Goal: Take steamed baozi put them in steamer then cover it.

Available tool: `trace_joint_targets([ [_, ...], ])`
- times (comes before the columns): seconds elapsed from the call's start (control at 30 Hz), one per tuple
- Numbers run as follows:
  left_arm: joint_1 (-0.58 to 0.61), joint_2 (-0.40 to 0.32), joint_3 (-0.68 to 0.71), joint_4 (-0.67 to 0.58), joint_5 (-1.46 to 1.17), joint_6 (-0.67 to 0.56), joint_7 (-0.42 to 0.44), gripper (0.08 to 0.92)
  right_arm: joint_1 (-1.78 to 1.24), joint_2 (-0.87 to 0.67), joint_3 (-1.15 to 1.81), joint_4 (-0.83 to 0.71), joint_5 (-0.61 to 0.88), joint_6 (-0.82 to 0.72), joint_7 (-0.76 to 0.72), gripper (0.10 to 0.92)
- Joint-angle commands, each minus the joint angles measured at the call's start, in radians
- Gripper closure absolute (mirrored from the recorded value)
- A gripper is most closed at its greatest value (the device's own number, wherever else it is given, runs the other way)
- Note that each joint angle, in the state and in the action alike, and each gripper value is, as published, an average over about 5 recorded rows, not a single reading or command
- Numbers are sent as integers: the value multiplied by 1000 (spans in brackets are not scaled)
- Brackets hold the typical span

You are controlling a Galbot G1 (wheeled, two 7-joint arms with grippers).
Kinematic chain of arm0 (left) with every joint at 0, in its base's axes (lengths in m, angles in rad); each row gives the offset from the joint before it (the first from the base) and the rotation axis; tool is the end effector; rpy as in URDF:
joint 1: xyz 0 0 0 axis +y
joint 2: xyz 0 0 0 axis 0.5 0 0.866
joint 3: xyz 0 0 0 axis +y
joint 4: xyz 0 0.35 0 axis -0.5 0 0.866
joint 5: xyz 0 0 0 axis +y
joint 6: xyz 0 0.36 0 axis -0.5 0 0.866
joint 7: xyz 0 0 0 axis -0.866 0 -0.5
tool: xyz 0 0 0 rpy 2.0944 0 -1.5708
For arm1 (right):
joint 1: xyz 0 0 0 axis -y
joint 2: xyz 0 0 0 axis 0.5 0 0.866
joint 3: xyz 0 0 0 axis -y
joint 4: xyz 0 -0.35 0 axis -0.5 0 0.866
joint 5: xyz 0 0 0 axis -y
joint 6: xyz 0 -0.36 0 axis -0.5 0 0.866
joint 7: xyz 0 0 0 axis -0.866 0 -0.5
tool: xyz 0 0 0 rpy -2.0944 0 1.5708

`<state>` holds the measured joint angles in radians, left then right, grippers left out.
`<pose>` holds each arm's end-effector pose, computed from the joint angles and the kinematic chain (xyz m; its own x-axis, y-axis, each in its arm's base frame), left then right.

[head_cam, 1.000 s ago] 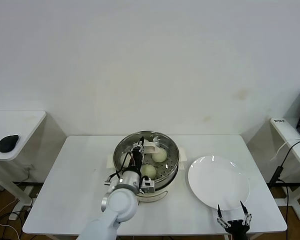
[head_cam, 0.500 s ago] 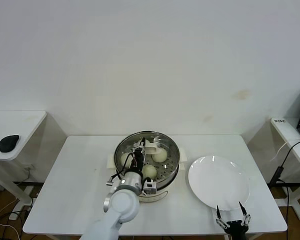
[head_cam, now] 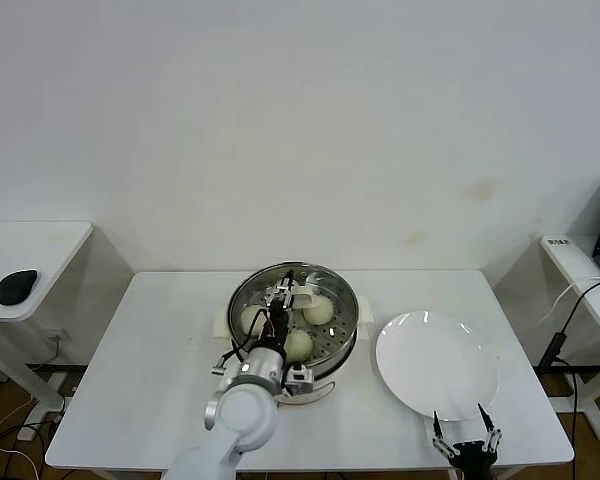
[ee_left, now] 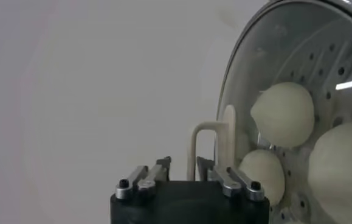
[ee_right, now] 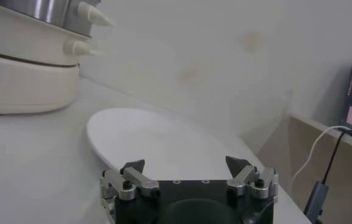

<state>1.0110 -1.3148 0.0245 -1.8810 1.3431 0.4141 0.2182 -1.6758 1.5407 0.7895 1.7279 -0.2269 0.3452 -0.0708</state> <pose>0.3025 -0.1120 -0.2667 -0.9801 0.1963 0.0288 0.0414 0.0603 0.9973 0.1065 -0.1022 -0.4369 -0.9857 0.0772 0.1497 0.0178 0.9316 -0.3632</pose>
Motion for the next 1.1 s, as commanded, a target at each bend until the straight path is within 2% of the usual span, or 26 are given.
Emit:
trace_joint_targets([
  [0.03,160,51,-40,-174,-44,-20,-41,465,-1,-2,1,-5,1,0,0,203],
  [0.23,337,110,-135,-347,-196,-60,-132,292,-2,-6,3,-7,5,0,0,203],
  [0.33,452,129,-200,-415,-379,-91,-225,217,-3,-11,1,-4,17,-1,-2,203],
  [0.47,603,95,-379,-422,-755,-331,-379,180,-8,-22,-3,9,65,-4,-16,203],
  [0.53,662,65,-470,-403,-994,-452,-429,178,-10,-30,-6,19,88,-7,-24,203],
  [0.6,707,38,-536,-382,-1177,-511,-465,177,-13,-41,-10,32,111,-10,-30,203],
  [0.7,759,9,-598,-362,-1351,-549,-492,177,-22,-66,-23,58,162,-18,-43,203],
  [0.83,801,-9,-622,-353,-1511,-524,-478,177,-51,-105,-48,104,250,-45,-72,203],
  [0.97,838,-29,-623,-321,-1565,-523,-453,177,-96,-147,-76,158,349,-103,-114,203],
  [1.1,866,-53,-610,-262,-1565,-563,-429,177,-115,-159,-91,192,385,-149,-143,203],
])
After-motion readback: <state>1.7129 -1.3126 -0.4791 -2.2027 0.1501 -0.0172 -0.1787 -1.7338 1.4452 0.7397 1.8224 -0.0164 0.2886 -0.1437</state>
